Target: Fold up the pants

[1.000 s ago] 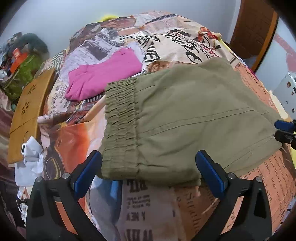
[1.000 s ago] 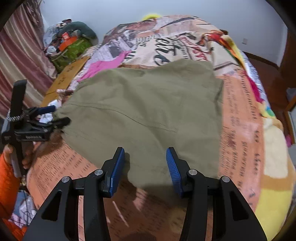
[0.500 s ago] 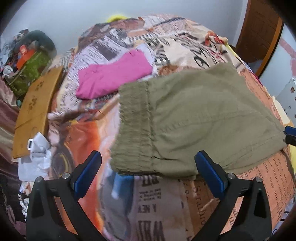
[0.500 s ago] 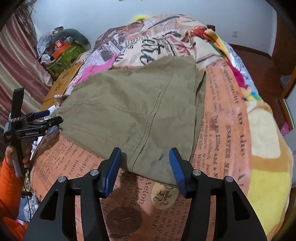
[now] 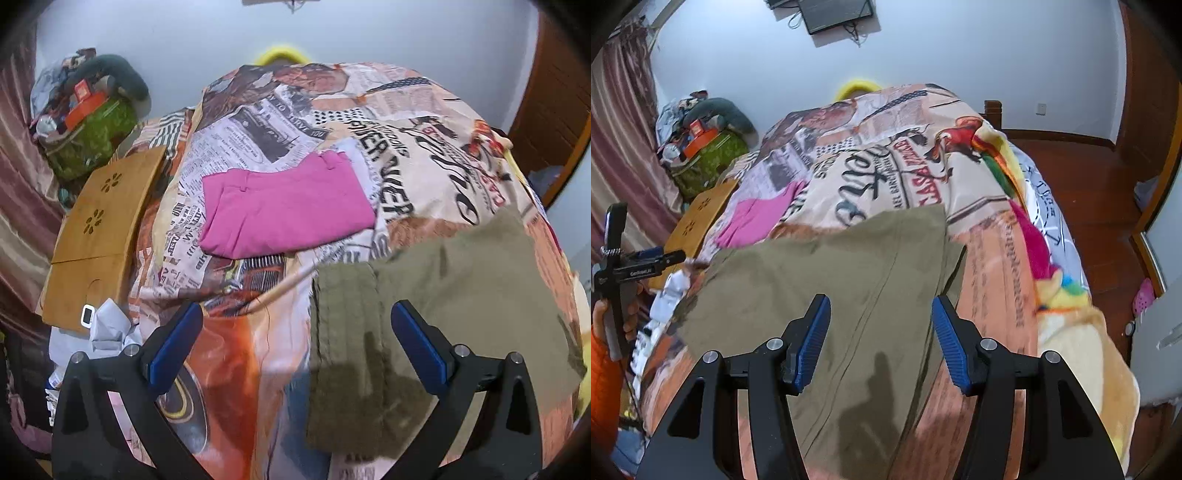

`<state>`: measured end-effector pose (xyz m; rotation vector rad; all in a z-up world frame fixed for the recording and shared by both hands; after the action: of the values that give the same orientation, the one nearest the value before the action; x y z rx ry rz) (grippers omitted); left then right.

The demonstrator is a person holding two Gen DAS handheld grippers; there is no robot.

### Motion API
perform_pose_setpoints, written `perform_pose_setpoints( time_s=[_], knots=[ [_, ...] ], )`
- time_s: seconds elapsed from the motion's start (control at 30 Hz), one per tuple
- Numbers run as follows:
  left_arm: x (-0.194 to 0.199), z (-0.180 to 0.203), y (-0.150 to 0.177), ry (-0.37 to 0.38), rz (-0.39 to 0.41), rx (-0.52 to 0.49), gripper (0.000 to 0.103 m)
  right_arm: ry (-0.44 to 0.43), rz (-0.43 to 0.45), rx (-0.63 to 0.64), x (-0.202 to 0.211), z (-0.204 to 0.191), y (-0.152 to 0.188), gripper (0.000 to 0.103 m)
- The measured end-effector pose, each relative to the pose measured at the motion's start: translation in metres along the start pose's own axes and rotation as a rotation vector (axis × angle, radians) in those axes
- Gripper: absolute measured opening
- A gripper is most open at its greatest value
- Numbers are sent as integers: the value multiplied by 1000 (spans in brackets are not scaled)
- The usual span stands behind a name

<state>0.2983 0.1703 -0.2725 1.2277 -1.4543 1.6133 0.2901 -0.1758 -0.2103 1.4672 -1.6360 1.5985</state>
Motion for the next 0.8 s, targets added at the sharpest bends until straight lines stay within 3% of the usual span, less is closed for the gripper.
perform_pose_setpoints(
  time_s=[0.37, 0.57, 0.8],
  knots=[
    [-62, 11, -30, 42, -100, 18, 103, 14, -49, -68, -62, 45, -46, 53],
    [-95, 16, -22, 41, -143, -1, 103, 27, -82, -75, -100, 63, -66, 53],
    [-104, 17, -14, 80, -151, 13, 103, -6, -98, -105, -134, 77, -84, 53]
  ],
)
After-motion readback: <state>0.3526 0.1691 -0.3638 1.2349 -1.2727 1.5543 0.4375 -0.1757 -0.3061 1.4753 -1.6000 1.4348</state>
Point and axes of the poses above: each gripper's, at about its wrist camera, not at the fingertips, and x roughly against the way its jaws point, z to its right, y to its underside, the point moved 8 cm from there along -x, roughly the way its jaws point, and after that the axes turned 10 degrees about -z, right-handed, at the moved point
